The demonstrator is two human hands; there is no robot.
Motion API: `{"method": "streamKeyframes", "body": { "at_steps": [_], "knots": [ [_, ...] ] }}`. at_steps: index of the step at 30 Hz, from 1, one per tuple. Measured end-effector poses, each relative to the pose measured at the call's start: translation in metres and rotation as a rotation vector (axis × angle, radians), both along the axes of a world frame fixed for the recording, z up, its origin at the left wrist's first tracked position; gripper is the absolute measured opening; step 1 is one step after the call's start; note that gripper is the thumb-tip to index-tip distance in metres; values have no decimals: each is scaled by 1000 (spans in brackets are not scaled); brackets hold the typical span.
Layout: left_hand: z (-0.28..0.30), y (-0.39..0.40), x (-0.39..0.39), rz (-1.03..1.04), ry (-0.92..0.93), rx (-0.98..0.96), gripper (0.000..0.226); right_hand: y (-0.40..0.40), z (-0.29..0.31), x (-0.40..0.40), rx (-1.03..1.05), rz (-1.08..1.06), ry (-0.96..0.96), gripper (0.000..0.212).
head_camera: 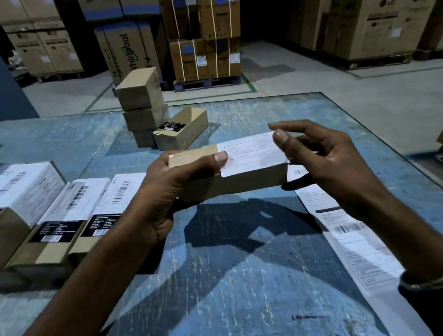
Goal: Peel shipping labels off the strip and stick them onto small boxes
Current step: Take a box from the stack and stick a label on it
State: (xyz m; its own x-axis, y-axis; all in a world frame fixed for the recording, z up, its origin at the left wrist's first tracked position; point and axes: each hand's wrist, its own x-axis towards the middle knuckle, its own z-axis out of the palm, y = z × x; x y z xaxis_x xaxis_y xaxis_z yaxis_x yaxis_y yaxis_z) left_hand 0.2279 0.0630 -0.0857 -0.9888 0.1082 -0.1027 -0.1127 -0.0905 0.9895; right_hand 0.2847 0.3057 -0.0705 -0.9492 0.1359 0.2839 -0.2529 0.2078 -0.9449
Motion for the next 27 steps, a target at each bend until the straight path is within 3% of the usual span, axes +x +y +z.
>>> {"method": "streamKeyframes", "body": {
  "at_steps": [6,11,19,27],
  "knots": [
    [2,8,6,-10,-33,-74,63,-2,4,0,10,75,-309,58],
    [0,7,5,48,4,-125,61,2,1,2,-9,218,-417,54],
    [1,5,7,58,48,-129,62,1,-3,2,-36,274,-363,48],
    [4,2,9,49,53,-113,57,1,-10,-1,57,174,-144,40]
  ]
}}
